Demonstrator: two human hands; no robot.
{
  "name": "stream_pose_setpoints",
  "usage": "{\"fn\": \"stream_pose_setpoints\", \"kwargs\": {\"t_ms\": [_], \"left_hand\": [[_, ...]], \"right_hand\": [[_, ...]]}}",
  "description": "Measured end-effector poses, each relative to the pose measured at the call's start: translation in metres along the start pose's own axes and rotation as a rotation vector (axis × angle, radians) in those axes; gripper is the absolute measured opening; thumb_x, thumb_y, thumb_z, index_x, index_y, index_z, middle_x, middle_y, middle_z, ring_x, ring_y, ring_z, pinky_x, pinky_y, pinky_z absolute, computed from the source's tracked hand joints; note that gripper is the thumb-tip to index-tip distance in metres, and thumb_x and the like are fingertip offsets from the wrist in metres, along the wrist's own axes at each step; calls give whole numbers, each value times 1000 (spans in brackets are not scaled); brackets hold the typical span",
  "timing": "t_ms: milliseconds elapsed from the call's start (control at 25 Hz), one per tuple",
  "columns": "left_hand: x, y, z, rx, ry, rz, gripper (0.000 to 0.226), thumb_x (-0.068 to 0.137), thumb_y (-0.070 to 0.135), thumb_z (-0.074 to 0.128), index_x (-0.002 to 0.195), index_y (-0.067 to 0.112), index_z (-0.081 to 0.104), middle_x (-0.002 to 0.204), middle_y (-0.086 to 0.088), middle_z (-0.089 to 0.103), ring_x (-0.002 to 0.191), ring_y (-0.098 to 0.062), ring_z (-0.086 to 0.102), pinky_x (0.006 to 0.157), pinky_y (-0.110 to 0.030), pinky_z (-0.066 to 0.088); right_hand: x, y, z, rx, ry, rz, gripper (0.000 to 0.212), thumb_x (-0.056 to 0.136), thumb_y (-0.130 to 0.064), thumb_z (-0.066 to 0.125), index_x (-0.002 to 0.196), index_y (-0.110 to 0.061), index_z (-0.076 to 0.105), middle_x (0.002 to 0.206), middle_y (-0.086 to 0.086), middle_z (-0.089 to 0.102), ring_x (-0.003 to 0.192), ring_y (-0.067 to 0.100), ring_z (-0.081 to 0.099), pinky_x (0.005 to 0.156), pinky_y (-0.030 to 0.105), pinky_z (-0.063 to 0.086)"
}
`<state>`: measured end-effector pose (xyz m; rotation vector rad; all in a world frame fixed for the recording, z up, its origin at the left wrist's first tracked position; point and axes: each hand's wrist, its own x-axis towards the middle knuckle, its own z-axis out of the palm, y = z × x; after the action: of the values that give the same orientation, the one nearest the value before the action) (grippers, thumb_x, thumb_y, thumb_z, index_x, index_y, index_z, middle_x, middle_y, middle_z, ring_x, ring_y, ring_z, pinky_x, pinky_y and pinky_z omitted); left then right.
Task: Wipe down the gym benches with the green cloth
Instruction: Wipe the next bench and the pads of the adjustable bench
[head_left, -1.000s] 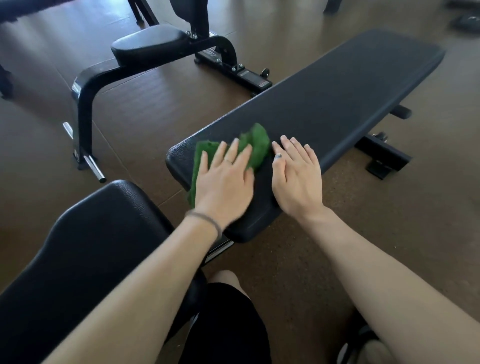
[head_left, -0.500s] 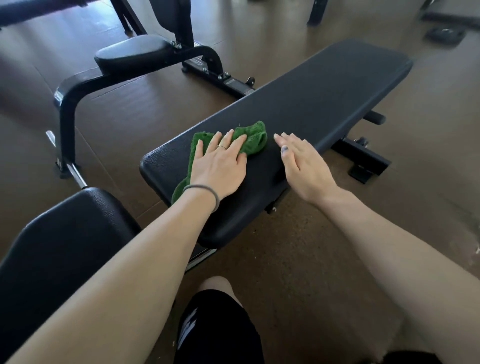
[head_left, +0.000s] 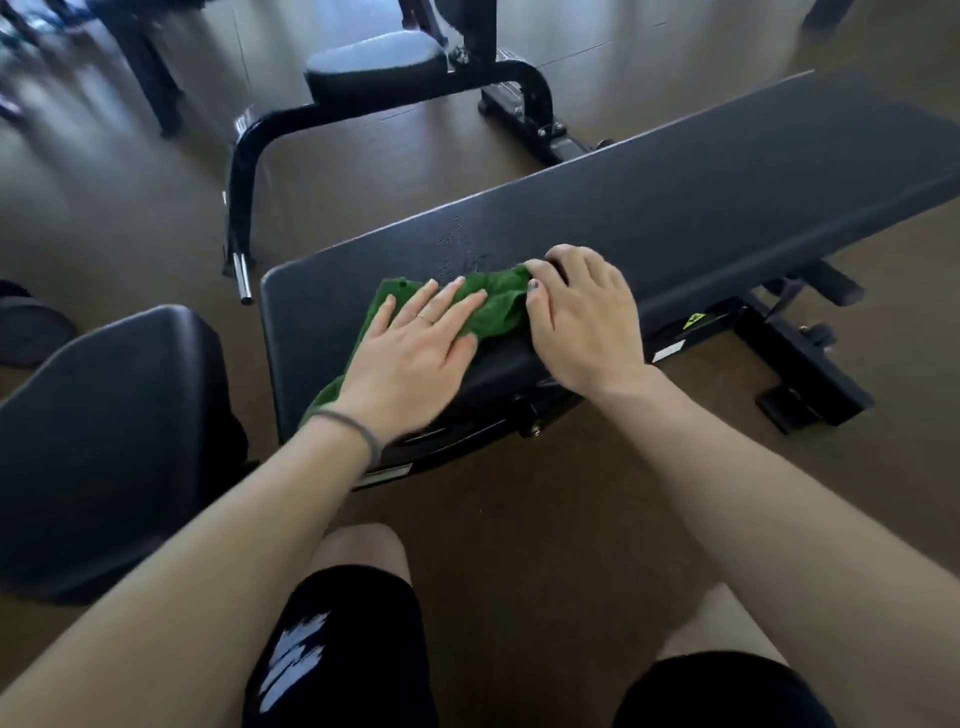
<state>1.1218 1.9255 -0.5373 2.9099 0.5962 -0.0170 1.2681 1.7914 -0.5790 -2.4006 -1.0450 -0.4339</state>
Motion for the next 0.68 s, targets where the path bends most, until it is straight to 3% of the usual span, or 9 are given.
{"fn": "stream_pose_setpoints", "kwargs": {"t_ms": [160, 400, 680], "left_hand": [[42, 20, -5, 6, -59, -127, 55, 110, 44, 24, 163, 39, 13, 173, 14, 3, 160, -11, -1, 130, -43, -3], [-8, 29, -1, -7, -70, -52, 55, 110, 45, 23, 163, 43, 10, 171, 19, -1, 159, -6, -6, 129, -40, -6], [96, 16, -4, 4, -66, -23, 54, 110, 43, 25, 162, 44, 12, 172, 16, 4, 159, -9, -1, 129, -42, -4]], "right_hand": [[4, -2, -2, 53, -51, 52, 45, 102, -34, 30, 119, -16, 67, 129, 4, 61, 128, 28, 51, 106, 43, 37], [39, 20, -8, 56, -149, 132, 48, 100, -38, 24, 115, -18, 65, 122, 6, 58, 115, 31, 52, 95, 45, 36], [42, 27, -3, -37, -44, 144, 39, 102, -39, 35, 108, -18, 67, 115, 3, 60, 106, 28, 55, 87, 44, 41]]}}
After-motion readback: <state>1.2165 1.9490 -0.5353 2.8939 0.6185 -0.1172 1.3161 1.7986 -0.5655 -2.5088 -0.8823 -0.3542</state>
